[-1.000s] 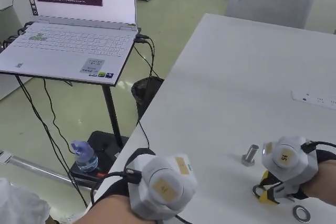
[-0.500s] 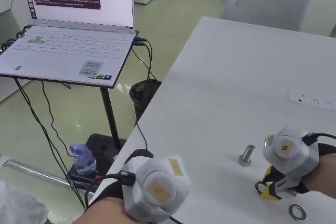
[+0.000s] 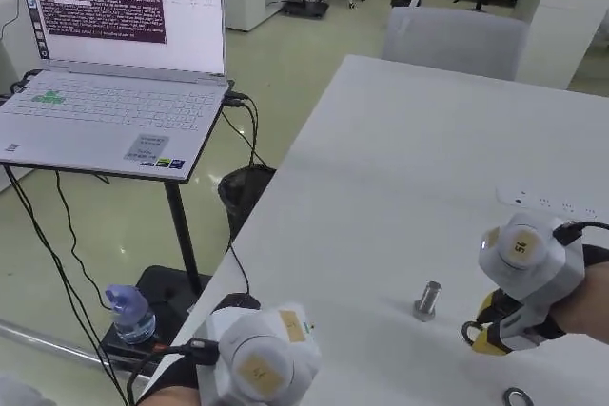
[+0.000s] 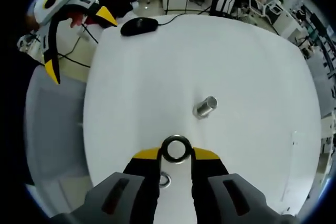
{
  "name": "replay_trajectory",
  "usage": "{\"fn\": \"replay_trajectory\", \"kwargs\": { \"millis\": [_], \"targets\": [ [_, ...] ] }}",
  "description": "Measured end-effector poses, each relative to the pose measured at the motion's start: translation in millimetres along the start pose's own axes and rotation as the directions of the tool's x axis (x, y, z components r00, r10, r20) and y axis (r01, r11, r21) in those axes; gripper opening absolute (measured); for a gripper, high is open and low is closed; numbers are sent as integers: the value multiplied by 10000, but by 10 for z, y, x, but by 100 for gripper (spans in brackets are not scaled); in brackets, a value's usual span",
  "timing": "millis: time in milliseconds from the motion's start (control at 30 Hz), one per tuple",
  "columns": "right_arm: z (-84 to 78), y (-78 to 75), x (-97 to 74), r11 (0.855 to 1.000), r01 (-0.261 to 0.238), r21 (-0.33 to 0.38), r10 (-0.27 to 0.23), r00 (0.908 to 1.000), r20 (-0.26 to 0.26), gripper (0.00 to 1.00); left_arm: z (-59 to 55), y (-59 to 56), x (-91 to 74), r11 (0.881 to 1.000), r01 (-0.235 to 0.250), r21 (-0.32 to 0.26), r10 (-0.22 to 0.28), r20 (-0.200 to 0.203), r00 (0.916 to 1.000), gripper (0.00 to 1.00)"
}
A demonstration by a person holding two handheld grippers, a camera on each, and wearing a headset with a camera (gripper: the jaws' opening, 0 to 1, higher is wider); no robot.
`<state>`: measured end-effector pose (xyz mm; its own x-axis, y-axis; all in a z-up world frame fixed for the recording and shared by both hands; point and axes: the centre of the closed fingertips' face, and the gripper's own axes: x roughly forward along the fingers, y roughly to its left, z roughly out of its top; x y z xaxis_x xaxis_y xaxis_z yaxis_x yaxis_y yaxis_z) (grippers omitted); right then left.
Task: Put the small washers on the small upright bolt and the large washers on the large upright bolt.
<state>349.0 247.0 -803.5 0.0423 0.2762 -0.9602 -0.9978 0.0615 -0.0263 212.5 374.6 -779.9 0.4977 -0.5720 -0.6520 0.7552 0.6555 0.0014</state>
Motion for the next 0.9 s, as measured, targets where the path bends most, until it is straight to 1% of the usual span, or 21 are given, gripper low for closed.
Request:
{"fn": "replay_trajectory", "kwargs": {
  "millis": [67, 200, 333, 467, 500, 700, 767, 833, 900],
  "targets": [
    [41, -31, -56, 10000, 65, 18, -65, 10000, 47, 22, -9, -2, 3, 10000, -23, 30, 23, -3, 10000, 90],
    [97, -103, -120, 9998, 187, 76, -188, 9998, 94, 22, -31, -3, 12, 10000, -70, 7, 70, 78, 9999, 92],
    [185, -181, -168, 9995, 251, 192, -256, 9994, 247, 22, -31, 3, 14, 9999, -104, -66, 105, 169, 9998, 95],
    [250, -237, -170, 9994, 326, 147, -330, 9991, 251, 22, -4, 25, 18, 9996, -212, -193, 219, 350, 9991, 98],
    [270, -249, -168, 9993, 347, 117, -349, 9991, 221, 22, 1, 22, 18, 9996, -178, -215, 186, 377, 9991, 98],
    [408, -281, -157, 9993, 358, 147, -362, 9989, 285, 22, 4, 8, 38, 9997, -128, -208, 136, 370, 9992, 99],
    [437, -288, -140, 9993, 339, 171, -344, 9990, 296, 22, -4, 8, 47, 9997, -100, -221, 108, 342, 9994, 99],
    [460, -308, -111, 9993, 334, 168, -339, 9990, 279, 22, -3, 1, 54, 9994, -8, -342, 22, 395, 9992, 99],
    [485, -324, -78, 9993, 320, 170, -325, 9991, 274, 22, -5, -2, 59, 9995, 22, -319, -10, 390, 9992, 99]
  ]
}}
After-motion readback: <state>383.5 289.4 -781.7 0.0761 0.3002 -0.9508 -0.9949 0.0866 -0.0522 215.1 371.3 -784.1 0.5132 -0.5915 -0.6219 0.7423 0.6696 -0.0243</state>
